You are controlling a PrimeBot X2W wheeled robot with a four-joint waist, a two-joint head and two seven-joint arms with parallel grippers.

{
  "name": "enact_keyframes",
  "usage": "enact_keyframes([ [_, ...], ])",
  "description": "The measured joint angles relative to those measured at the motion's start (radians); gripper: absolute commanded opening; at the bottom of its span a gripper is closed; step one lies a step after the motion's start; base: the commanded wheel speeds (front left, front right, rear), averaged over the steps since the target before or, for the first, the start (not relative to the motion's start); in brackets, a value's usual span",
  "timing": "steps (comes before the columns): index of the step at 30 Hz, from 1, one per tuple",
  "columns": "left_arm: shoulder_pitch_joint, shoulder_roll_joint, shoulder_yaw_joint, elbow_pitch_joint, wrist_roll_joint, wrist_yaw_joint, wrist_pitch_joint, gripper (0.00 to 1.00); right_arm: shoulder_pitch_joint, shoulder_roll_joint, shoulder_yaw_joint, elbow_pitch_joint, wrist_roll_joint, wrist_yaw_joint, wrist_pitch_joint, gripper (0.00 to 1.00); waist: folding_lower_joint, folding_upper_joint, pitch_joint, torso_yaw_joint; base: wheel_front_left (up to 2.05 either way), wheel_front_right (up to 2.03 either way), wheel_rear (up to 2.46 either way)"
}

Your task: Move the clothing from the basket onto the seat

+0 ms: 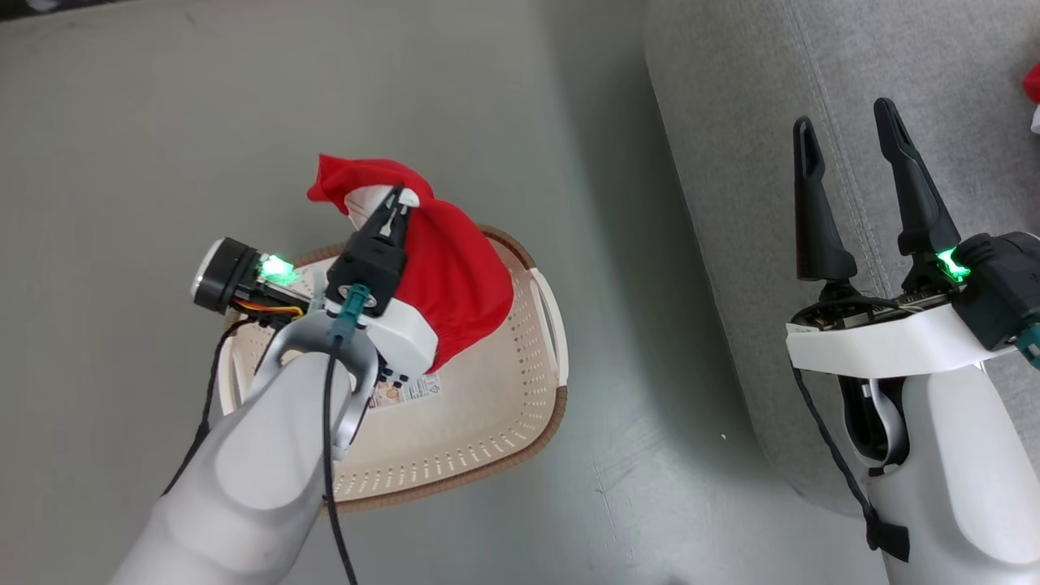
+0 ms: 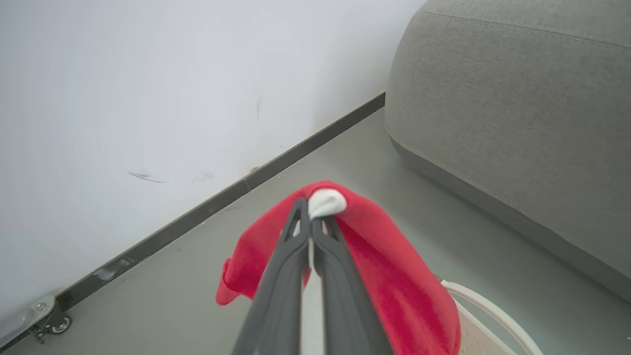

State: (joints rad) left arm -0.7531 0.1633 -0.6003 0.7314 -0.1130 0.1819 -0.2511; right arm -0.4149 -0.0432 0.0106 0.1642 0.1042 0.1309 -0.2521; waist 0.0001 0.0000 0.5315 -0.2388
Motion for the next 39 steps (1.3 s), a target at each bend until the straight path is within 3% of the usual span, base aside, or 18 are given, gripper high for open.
enact_keyframes([
  [15,0.072,0.053,0.096,-0.155,-0.066,0.021,0.0,0.0,0.002,-0.018,0.014,0.046,-0.053,0.0,0.001,1.0,0.0,0.0,-0.124,0.068,0.0,0.0,0.0],
  [39,0.205,0.127,0.172,-0.32,-0.14,0.001,0.0,0.0,0.011,-0.121,0.229,0.141,-0.053,0.0,0.074,1.0,0.0,0.0,-0.336,0.169,0.0,0.0,0.0],
])
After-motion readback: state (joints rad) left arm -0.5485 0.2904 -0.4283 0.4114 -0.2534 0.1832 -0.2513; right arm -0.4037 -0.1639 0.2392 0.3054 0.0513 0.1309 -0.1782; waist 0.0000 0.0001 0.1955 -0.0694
